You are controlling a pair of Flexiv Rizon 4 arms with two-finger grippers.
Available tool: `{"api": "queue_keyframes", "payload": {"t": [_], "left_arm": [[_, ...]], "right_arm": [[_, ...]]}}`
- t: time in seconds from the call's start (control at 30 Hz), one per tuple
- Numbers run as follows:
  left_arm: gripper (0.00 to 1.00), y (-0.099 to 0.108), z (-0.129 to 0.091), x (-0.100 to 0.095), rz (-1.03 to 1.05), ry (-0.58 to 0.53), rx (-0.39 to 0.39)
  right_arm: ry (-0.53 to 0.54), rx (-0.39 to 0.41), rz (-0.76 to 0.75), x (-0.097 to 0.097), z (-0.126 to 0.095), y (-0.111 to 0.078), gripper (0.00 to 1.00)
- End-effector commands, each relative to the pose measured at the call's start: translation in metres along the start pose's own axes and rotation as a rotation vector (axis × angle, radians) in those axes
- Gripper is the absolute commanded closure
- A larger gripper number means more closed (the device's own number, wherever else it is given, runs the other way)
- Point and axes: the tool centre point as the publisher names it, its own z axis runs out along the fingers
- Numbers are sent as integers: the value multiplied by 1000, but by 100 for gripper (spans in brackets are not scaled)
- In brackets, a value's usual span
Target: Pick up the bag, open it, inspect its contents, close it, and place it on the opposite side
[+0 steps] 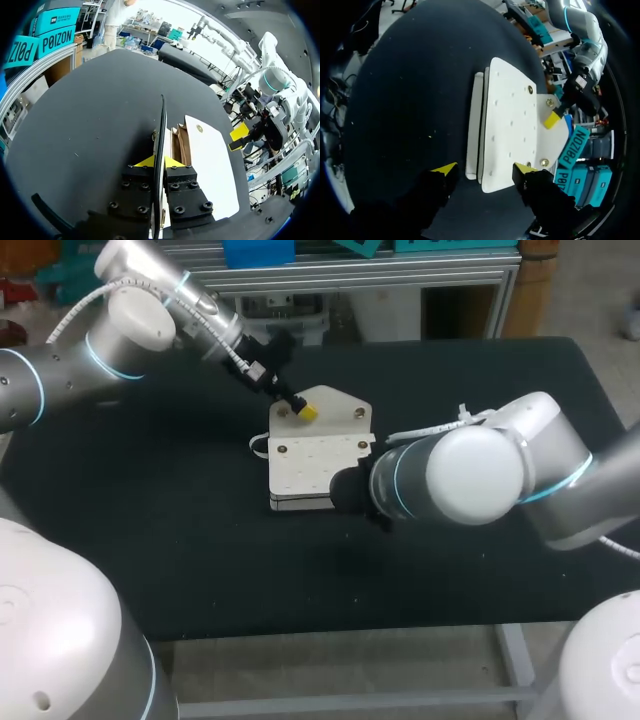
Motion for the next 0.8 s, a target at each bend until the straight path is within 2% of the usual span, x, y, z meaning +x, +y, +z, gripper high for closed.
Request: {"api": "queue_keyframes", "payload": {"t": [0.03,0.1,0.37,0.57,0.8], "left_arm": [[100,0,4,-8,-2,27,-3],[100,0,5,-8,-2,30,-7],[100,2,8,-11,-5,37,-14],[100,3,10,-12,-8,42,-20],[100,4,10,-13,-9,48,-21]], "right_arm": [[-42,12,-15,1,11,1,23],[-40,22,-22,0,14,0,28],[-46,31,-28,-7,20,0,35],[-48,34,-24,-9,25,1,46],[-36,40,-26,-11,35,1,46]]}}
